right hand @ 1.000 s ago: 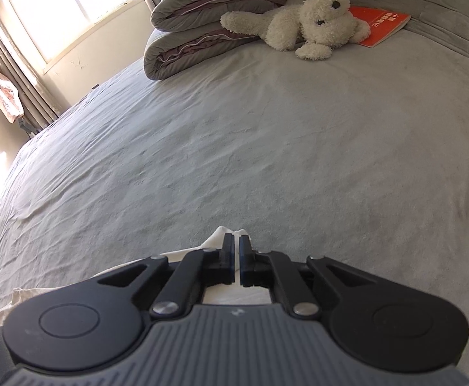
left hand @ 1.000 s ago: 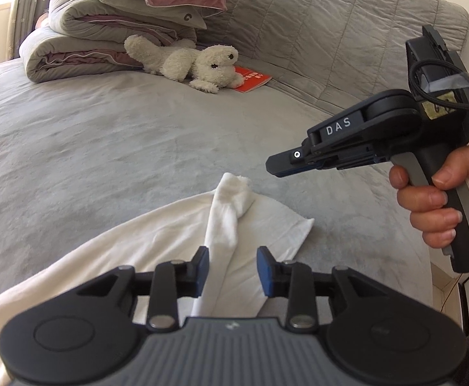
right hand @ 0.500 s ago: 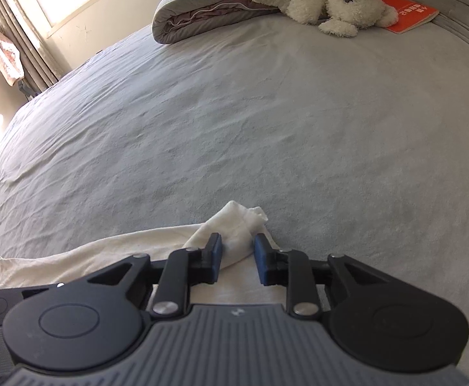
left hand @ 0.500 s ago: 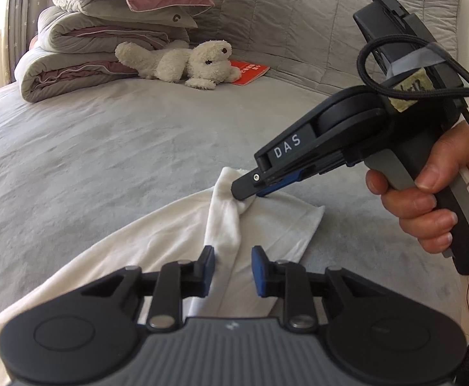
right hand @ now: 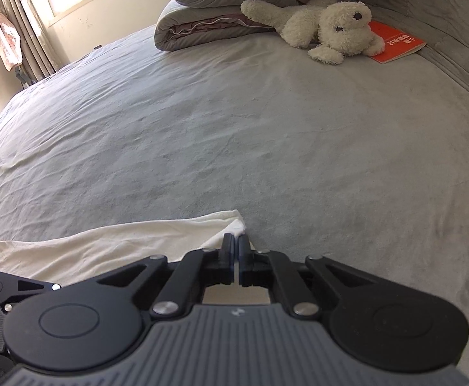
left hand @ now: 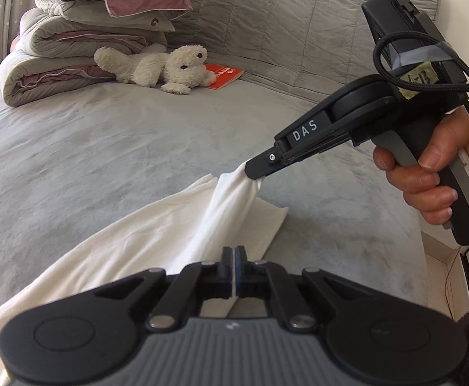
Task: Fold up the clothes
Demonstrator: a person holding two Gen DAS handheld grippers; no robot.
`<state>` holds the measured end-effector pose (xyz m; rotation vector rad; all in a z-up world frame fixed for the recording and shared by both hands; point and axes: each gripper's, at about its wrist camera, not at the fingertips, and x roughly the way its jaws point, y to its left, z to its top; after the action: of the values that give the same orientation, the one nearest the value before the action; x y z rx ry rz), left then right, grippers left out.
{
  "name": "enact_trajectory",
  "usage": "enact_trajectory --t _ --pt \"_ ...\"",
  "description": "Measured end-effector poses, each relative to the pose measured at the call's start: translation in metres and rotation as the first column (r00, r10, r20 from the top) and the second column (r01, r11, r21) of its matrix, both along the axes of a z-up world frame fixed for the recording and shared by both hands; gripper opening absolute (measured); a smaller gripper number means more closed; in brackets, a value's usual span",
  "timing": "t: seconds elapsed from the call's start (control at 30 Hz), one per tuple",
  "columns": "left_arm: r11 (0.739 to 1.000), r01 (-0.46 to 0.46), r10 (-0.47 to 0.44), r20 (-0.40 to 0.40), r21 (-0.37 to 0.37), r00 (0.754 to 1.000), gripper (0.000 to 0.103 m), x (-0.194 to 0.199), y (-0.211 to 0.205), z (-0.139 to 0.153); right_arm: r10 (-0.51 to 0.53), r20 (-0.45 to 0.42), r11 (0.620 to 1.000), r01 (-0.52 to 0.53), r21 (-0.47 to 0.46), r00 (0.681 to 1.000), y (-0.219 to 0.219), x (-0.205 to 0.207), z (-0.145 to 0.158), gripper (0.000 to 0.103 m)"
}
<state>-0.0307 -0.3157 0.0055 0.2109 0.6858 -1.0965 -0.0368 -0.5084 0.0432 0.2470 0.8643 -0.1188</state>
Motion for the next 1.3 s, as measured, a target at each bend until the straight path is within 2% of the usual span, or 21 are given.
enact_trajectory --t 0.13,0.23,0.3,0.33,0.37,0.43,0.57,0.7,0.8,0.97,1.13,1.3 --pt "0.999 0.047 -0.047 -0.021 0.013 0.999 0.001 -0.008 -0.002 0.0 0.004 -0.076 0.997 -0.01 -0.08 0.997 0.005 -0.005 -0.006 0.002" --pt "0.998 0.055 -0.055 -0.021 0.023 0.998 0.004 -0.014 0.001 -0.001 0.004 -0.153 0.992 -0.023 -0.123 0.988 0.007 -0.002 -0.021 0.003" --pt "0.999 0.035 -0.035 -0.021 0.02 0.999 0.009 -0.015 0.01 0.001 -0.014 -0.18 0.989 -0.014 -0.15 0.984 0.005 0.0 -0.027 0.003" --pt "1.0 0.024 -0.023 -0.021 0.018 0.999 0.014 -0.015 0.014 0.002 -0.027 -0.185 0.986 -0.005 -0.166 0.982 0.004 -0.001 -0.028 0.01" --pt "1.0 0.013 -0.012 -0.022 0.016 1.0 0.018 -0.016 0.019 0.004 -0.037 -0.176 0.985 0.007 -0.17 0.984 0.003 -0.002 -0.026 0.012" --pt "1.0 -0.02 0.02 -0.018 0.011 1.0 0.032 -0.015 0.036 0.007 -0.042 -0.135 0.989 0.022 -0.147 0.99 0.0 -0.006 -0.018 0.013" --pt "0.996 -0.078 0.078 0.003 0.032 0.997 0.035 -0.015 0.072 0.014 -0.002 -0.057 0.997 -0.003 -0.074 0.998 0.007 -0.01 -0.006 0.016" --pt "0.988 -0.137 0.135 0.028 0.071 0.99 0.036 -0.018 0.112 0.019 0.094 -0.004 0.993 -0.095 -0.065 0.996 0.033 -0.01 0.0 0.023" --pt "0.979 -0.183 0.18 0.04 0.089 0.983 0.036 -0.021 0.142 0.021 0.193 0.025 0.979 -0.19 -0.077 0.981 0.059 -0.01 0.001 0.023" --pt "0.962 -0.254 0.25 0.05 0.103 0.967 0.036 -0.027 0.19 0.018 0.389 0.04 0.915 -0.382 -0.127 0.92 0.106 -0.015 0.0 0.023" --pt "0.949 -0.295 0.291 0.054 0.107 0.955 0.036 -0.029 0.217 0.005 0.581 0.013 0.799 -0.567 -0.2 0.814 0.151 -0.022 -0.006 0.023" --pt "0.952 -0.287 0.28 0.076 0.107 0.957 0.035 -0.027 0.216 -0.01 0.707 -0.018 0.681 -0.688 -0.25 0.707 0.188 -0.028 -0.016 0.023"
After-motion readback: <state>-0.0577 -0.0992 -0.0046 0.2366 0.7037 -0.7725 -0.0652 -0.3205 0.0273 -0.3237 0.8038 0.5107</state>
